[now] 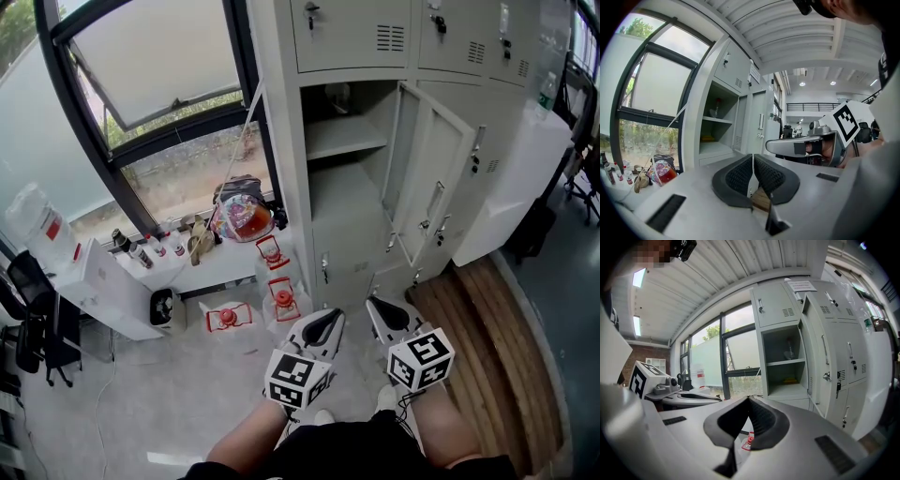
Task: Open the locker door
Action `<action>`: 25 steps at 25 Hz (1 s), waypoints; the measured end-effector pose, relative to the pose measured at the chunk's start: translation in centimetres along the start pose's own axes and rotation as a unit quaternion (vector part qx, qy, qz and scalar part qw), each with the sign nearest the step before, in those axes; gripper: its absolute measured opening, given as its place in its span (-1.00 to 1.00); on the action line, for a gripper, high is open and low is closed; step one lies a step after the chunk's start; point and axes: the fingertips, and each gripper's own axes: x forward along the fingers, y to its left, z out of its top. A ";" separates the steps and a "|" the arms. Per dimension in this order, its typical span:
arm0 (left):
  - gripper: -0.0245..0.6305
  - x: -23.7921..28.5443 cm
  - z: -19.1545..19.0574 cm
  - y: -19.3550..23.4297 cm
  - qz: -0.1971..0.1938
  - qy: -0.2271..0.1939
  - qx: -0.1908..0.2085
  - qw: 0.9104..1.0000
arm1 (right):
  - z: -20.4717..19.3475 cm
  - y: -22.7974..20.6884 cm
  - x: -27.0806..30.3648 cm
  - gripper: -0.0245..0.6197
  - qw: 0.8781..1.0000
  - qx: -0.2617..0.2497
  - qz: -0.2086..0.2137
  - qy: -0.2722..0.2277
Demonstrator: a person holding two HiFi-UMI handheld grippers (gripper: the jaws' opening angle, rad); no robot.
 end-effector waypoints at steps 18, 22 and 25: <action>-0.85 -0.1 -0.2 0.1 0.000 0.002 0.003 1.000 | -0.3 0.2 0.4 -0.76 1.000 0.000 0.006 0.005; -0.85 -0.1 -0.2 -0.1 -0.002 0.002 0.005 1.000 | -0.4 0.2 0.4 -0.76 1.000 0.000 0.006 0.005; -0.85 -0.1 -0.2 -0.2 -0.004 0.002 0.007 1.000 | -0.5 0.2 0.3 -0.76 1.000 0.000 0.005 0.005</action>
